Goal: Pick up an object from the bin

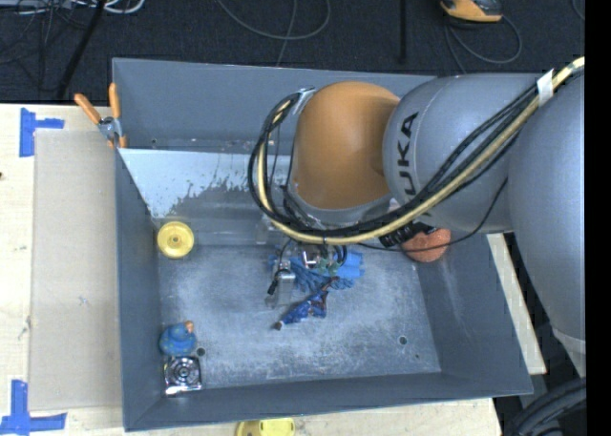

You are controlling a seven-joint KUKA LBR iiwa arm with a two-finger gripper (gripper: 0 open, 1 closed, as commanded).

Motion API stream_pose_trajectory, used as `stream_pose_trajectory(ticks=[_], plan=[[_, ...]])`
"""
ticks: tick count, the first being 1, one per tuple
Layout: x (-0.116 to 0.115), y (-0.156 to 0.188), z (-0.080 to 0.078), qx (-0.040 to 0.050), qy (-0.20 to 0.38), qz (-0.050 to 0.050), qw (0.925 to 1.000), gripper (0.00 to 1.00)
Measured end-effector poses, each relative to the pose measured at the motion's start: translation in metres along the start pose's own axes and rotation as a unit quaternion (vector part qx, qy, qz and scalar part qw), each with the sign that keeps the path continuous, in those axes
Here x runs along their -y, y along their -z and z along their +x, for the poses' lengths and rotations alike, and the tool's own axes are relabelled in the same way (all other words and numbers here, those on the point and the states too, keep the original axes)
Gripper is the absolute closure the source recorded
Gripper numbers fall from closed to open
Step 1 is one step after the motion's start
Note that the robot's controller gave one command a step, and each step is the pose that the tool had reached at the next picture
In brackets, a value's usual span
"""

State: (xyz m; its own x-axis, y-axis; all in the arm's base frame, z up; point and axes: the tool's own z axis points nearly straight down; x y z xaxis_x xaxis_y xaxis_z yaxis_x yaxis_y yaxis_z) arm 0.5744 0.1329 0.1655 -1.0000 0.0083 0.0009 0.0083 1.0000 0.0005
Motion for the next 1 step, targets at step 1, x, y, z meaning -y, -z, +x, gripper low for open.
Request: stream_pose_trajectory(ticks=[1], plan=[[0.0, 0.0, 0.0, 0.0, 0.0, 0.0, 1.0, 0.0]])
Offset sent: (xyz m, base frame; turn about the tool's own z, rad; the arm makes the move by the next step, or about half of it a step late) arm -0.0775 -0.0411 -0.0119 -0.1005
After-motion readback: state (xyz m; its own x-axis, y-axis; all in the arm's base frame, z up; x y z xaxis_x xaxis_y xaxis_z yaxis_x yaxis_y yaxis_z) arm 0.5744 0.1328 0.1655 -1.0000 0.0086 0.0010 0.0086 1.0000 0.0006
